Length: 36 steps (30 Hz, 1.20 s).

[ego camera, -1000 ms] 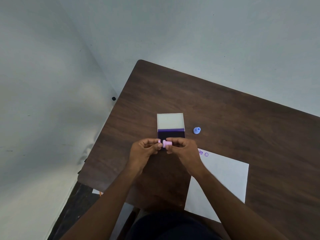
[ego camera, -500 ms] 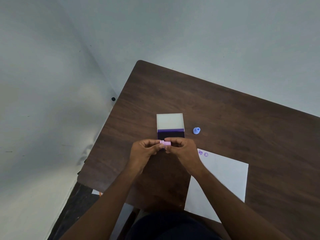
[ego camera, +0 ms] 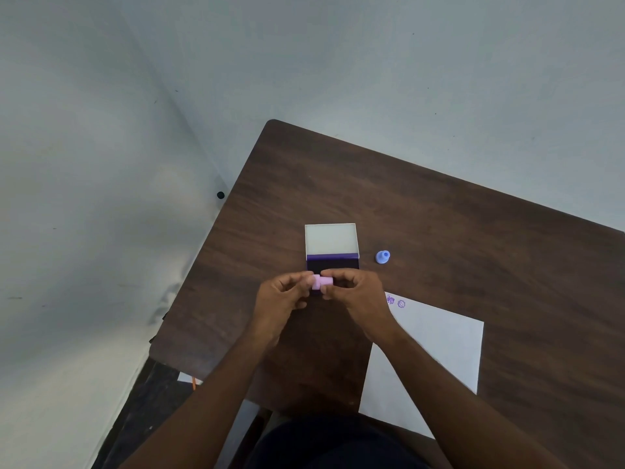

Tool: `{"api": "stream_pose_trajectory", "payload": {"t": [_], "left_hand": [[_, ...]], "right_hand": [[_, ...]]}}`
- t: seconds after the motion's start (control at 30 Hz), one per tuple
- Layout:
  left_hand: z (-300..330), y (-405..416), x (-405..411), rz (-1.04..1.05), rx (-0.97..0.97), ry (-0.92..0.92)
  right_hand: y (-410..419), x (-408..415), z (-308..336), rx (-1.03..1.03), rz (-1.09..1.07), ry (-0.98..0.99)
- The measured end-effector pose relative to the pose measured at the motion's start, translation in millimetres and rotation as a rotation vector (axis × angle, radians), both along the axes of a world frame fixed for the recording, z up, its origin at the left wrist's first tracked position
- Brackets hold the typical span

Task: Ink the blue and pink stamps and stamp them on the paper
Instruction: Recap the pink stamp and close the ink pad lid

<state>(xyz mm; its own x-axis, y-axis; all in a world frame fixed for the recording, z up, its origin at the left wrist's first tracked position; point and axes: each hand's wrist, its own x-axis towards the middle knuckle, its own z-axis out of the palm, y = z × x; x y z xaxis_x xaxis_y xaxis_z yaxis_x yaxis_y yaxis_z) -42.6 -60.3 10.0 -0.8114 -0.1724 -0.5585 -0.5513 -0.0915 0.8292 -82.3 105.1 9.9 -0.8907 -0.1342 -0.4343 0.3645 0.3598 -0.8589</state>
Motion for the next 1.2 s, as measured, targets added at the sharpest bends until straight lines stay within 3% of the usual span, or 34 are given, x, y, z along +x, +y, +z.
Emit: {"api": "stream_pose_trajectory", "payload": {"t": [0.37,0.77,0.9,1.2], "left_hand": [[-3,0,1,-0.046,-0.113,0.014],[7,1,-5,-0.114,-0.024,0.161],[10,1,-6,-0.072,0.019,0.132],[6,-2,-3,-0.059,-0.082,0.065]], "right_hand": [[-2,1,-3,0.025,-0.010,-0.018],[5,-4,4,-0.023,-0.016,-0.015],[5,-5,3,-0.025,-0.018,-0.028],[3,-2,-2,-0.028,-0.012,-0.030]]}}
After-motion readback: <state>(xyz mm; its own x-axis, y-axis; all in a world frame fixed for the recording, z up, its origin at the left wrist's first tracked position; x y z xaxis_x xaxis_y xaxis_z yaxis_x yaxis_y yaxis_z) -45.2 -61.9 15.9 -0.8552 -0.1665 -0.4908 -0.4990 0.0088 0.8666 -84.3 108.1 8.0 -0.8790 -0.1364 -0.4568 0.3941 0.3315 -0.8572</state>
